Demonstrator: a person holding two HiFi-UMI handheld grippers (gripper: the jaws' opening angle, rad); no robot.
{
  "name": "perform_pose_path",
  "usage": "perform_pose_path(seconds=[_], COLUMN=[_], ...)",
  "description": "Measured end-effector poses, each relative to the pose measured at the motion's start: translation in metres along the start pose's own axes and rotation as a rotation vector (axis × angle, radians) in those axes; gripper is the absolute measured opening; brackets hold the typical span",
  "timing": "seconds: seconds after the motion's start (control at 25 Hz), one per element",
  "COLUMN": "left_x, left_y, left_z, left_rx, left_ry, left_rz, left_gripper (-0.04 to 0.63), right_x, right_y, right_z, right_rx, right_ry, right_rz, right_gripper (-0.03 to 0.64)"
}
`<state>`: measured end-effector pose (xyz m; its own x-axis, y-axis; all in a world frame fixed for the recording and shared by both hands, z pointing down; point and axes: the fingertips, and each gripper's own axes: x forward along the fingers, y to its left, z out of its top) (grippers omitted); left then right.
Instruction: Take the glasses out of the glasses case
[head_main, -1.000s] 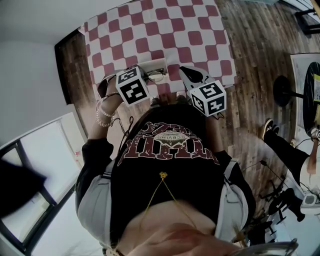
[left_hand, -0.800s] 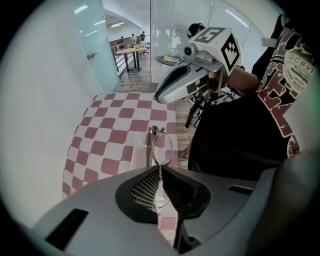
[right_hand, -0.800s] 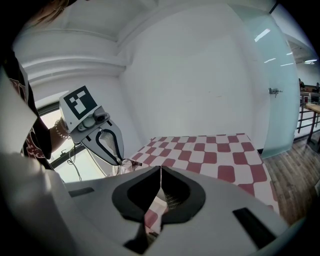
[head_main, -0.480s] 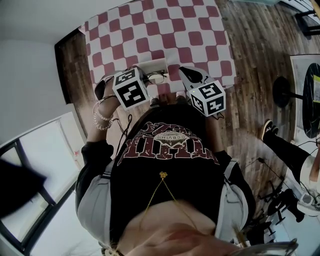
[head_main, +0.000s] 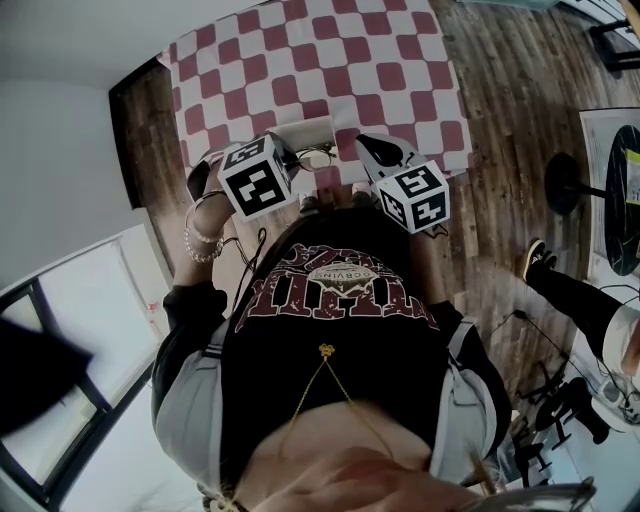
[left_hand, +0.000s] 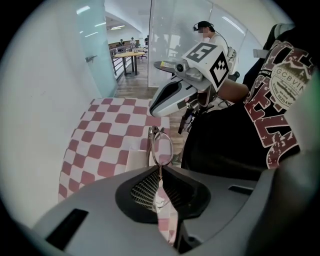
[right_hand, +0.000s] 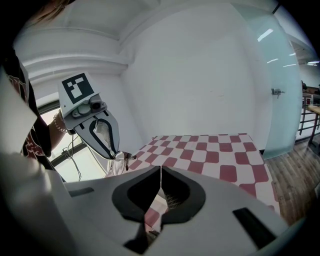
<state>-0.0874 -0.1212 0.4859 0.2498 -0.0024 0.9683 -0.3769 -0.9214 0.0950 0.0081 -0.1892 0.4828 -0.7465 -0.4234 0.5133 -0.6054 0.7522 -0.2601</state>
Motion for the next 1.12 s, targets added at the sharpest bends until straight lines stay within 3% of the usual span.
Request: perform_pose_path(seconds=[1.12], left_x=[0.001], left_y=[-0.005], left_z=[-0.012], left_rx=[-0.050], left_ry=[0.003], left_rz=[-0.032], left_gripper=[0.029], right_x=[0.005], right_y=[0.010], right_z=[-0.005], right_rx=[-0.018], right_ry=[0.027], right_rz=[0.020], right_gripper=[0.021])
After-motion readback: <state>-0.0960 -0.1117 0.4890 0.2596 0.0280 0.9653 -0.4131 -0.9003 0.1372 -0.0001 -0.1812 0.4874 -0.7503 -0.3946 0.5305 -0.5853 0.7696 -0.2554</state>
